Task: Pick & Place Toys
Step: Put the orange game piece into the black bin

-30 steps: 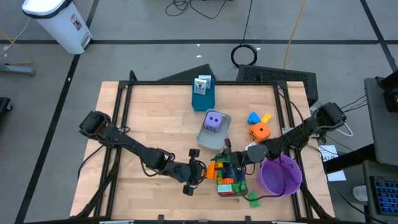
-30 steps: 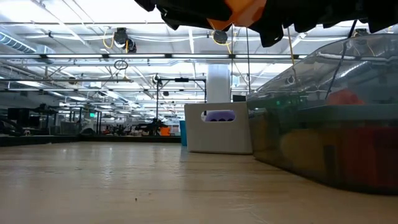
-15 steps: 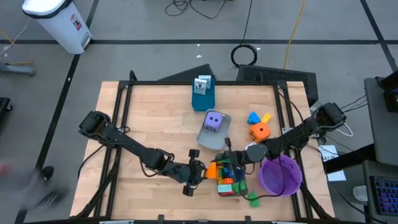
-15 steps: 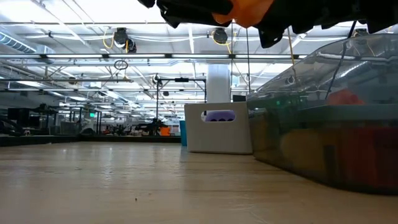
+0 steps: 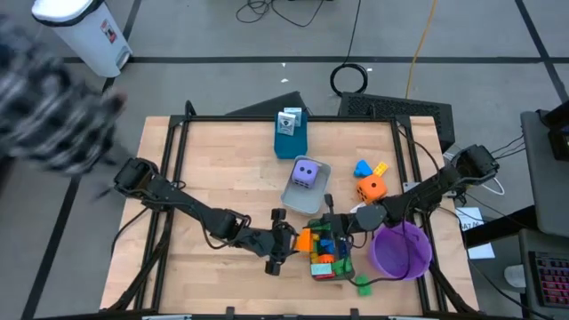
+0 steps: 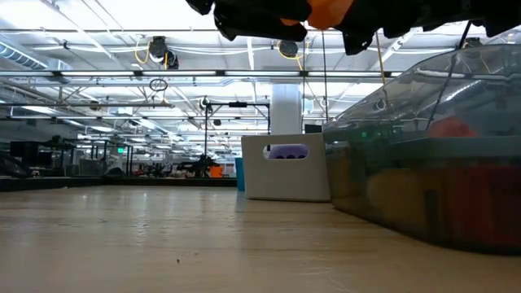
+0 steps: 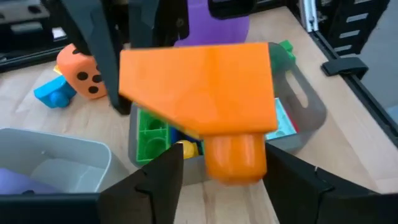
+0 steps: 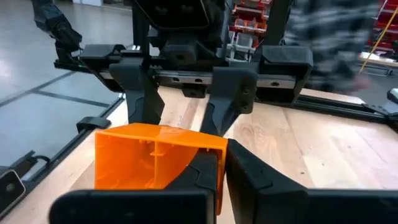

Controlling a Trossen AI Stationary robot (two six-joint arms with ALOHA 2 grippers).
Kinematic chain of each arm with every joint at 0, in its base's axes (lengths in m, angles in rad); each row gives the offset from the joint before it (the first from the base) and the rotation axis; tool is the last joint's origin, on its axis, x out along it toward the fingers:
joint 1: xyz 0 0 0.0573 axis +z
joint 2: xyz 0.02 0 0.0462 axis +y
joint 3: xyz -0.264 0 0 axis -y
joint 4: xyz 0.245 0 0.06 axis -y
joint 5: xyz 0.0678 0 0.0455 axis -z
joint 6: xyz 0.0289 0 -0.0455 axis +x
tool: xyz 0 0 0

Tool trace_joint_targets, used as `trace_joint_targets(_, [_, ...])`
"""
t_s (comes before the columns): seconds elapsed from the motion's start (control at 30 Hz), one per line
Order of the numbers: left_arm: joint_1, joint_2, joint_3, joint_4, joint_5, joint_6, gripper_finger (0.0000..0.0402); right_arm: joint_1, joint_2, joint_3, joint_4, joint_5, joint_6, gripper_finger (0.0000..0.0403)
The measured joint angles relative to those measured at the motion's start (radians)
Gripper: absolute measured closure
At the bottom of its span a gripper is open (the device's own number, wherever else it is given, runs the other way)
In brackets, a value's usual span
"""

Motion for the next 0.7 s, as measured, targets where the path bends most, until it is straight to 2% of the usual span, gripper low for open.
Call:
trace_joint_targets(0.17, [0.007,0.0,0.0,-0.002,0.0,0.002,0.0168,0.009,-0.071,0.0,-0.092,0.004,-0.02,0.0397])
trace_joint_targets(0.3, [0.006,-0.008,0.0,-0.017,0.001,0.034,0.0166,0.034,-0.138,0.0,-0.195,0.004,-0.02,0.0397])
trace_joint_targets(0.53, [0.004,-0.032,0.001,-0.043,0.0,0.029,0.0174,0.147,-0.223,0.0,-0.352,0.007,-0.009,0.0398])
trace_joint_targets(0.7, [0.01,-0.036,0.0,-0.041,0.0,0.025,0.0174,0.23,-0.224,0.0,-0.402,0.081,0.039,0.0399])
